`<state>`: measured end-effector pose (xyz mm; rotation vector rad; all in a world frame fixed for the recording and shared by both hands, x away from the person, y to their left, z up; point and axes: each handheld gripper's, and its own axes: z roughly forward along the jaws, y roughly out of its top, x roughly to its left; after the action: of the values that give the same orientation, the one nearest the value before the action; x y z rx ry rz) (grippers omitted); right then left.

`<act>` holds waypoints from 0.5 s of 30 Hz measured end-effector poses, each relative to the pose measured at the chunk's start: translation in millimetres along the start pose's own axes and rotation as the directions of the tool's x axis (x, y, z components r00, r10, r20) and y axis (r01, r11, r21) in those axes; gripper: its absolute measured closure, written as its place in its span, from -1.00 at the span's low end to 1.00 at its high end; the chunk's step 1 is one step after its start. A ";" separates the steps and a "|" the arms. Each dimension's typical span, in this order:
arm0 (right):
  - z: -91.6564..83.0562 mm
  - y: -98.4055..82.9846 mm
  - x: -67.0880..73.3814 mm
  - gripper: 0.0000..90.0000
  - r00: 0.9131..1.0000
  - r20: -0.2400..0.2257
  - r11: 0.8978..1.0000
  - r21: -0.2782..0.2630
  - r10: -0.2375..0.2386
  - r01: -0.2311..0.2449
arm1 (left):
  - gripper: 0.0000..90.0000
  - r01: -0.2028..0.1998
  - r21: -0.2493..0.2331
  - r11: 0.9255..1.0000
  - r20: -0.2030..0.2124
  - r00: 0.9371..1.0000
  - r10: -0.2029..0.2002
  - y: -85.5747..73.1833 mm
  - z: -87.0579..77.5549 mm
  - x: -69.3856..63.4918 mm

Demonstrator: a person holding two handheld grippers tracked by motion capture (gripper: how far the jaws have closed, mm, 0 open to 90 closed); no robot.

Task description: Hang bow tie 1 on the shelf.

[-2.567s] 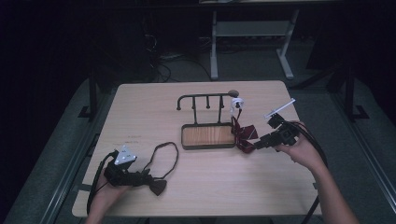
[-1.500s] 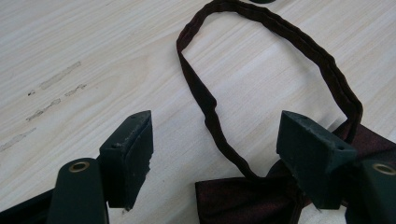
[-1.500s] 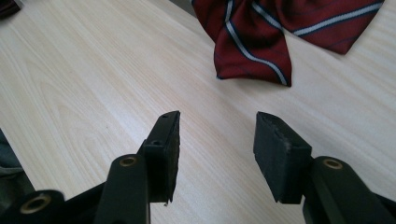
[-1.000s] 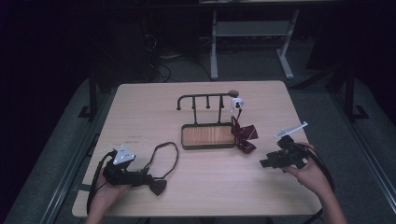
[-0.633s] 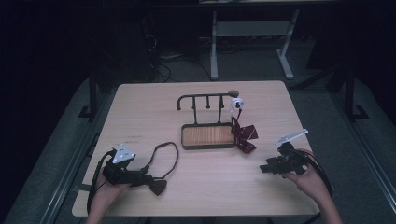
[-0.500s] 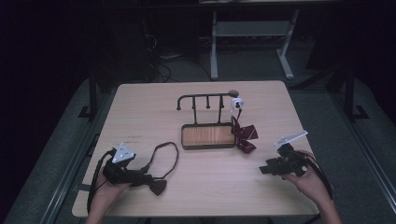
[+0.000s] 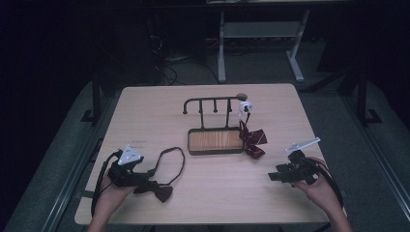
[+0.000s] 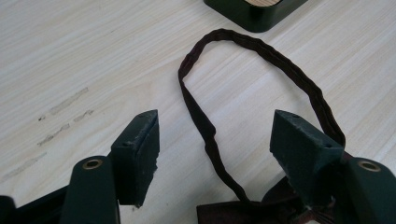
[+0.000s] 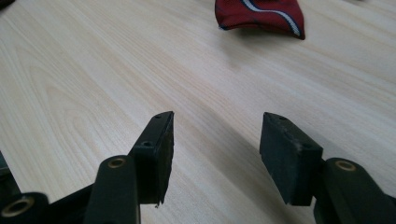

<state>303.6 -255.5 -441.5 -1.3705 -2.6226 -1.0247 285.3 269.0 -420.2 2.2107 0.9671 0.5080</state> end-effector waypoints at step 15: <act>-3.6 -1.3 -1.6 -0.01 1.000 0.005 1.000 -0.010 0.005 -0.005 | -0.04 -0.015 0.048 0.999 0.025 1.000 0.014 23.1 12.7 11.4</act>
<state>302.6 -259.2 -439.9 -1.3818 -2.6201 -1.0361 311.4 260.6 -411.9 2.2627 0.9609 0.4680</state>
